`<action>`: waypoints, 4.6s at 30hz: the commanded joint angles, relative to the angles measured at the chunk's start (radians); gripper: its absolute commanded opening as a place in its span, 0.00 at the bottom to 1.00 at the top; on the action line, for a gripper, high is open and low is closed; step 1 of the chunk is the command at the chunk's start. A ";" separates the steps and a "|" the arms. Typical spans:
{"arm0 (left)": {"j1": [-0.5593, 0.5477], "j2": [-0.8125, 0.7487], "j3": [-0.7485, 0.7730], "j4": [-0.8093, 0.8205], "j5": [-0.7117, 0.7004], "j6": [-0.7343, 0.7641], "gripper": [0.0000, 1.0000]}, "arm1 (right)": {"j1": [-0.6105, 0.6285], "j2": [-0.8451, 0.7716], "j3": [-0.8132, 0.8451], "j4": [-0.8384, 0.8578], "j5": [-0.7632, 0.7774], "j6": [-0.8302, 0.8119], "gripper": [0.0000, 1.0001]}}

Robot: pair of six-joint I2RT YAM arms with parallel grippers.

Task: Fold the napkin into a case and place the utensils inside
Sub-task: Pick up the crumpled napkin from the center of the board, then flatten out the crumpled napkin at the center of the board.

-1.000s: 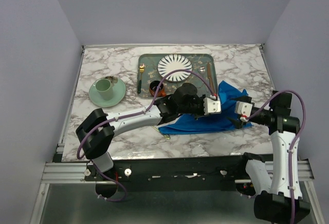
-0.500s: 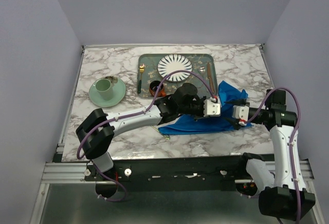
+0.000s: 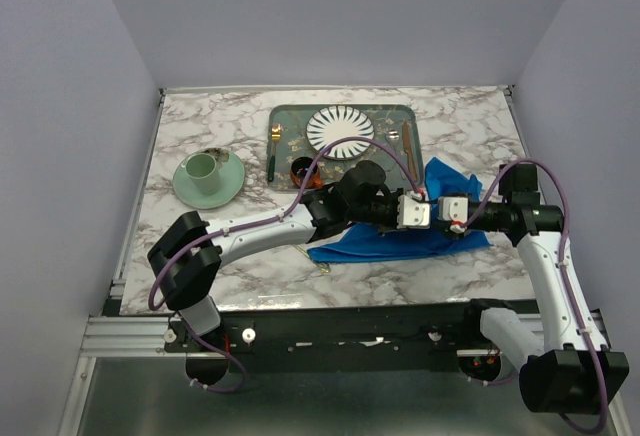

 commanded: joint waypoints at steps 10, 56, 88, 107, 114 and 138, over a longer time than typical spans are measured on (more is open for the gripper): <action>-0.007 0.002 0.024 0.005 -0.006 0.012 0.00 | 0.043 0.000 0.009 0.019 0.053 0.078 0.01; 0.501 -0.142 -0.268 -0.460 -0.041 -0.481 0.72 | -0.034 -0.042 0.388 0.126 0.225 0.777 0.01; 0.550 0.076 -0.156 -0.401 0.152 -0.504 0.17 | -0.035 -0.026 0.462 0.223 0.276 0.906 0.01; 0.513 -0.106 0.700 -0.978 -0.214 -0.223 0.00 | -0.078 0.014 0.652 0.633 0.845 1.128 0.01; 0.374 -0.252 0.721 -0.978 -0.481 -0.065 0.00 | -0.081 -0.037 0.683 0.640 0.878 1.145 0.01; 0.278 -0.508 0.732 -1.023 -0.264 -0.112 0.00 | -0.081 -0.280 0.660 0.395 0.894 1.162 0.01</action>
